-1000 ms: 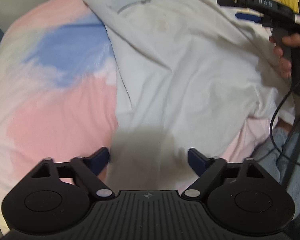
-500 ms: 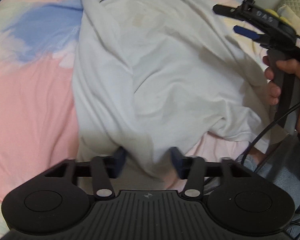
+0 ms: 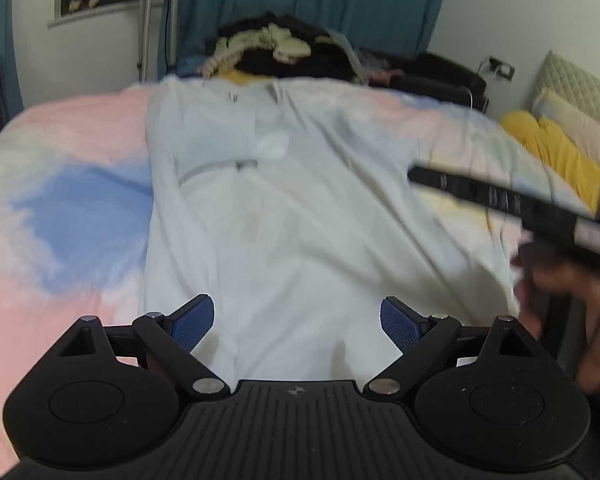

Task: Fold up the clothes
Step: 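Open the left gripper and lift it away from the shirt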

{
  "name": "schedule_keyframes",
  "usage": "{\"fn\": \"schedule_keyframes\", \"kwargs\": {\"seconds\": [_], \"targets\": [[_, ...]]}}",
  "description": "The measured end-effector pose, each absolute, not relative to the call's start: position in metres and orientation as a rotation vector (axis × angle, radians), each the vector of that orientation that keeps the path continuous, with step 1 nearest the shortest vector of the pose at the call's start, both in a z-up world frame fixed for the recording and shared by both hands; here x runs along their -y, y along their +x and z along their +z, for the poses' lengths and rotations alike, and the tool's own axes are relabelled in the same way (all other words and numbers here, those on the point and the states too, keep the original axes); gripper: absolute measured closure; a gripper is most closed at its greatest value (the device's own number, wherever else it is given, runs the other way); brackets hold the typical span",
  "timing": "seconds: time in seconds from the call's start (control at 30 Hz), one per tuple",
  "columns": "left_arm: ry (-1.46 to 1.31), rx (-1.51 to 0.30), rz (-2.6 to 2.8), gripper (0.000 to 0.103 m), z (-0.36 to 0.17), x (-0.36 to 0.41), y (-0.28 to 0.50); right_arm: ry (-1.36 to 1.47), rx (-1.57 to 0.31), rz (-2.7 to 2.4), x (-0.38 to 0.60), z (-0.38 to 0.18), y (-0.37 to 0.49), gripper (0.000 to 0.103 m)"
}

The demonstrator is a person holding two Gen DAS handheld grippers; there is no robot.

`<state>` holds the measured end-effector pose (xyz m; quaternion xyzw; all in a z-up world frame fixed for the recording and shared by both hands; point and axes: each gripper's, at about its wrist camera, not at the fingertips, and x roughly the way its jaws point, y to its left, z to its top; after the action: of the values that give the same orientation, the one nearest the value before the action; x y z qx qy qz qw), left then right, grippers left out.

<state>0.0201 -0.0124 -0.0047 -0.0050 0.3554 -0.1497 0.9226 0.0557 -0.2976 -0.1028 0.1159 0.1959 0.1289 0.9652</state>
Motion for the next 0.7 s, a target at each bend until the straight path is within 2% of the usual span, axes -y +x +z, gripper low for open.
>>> {"fn": "schedule_keyframes", "kwargs": {"seconds": [0.17,0.33,0.47,0.7], "targets": [[0.062,-0.546,-0.285,0.009,0.002,0.035,0.045,0.228,-0.392,0.23,0.297,-0.109,0.059,0.011],[0.054,-0.433,-0.275,0.009,-0.038,0.026,0.055,0.242,-0.408,0.196,0.299,-0.118,0.072,0.011],[-0.013,-0.52,-0.199,0.009,-0.056,0.009,0.069,0.245,-0.397,0.181,0.295,-0.121,0.091,0.011],[-0.137,-0.51,-0.162,0.006,-0.048,-0.006,0.061,0.211,-0.357,0.191,0.292,-0.127,0.103,0.011]]}}
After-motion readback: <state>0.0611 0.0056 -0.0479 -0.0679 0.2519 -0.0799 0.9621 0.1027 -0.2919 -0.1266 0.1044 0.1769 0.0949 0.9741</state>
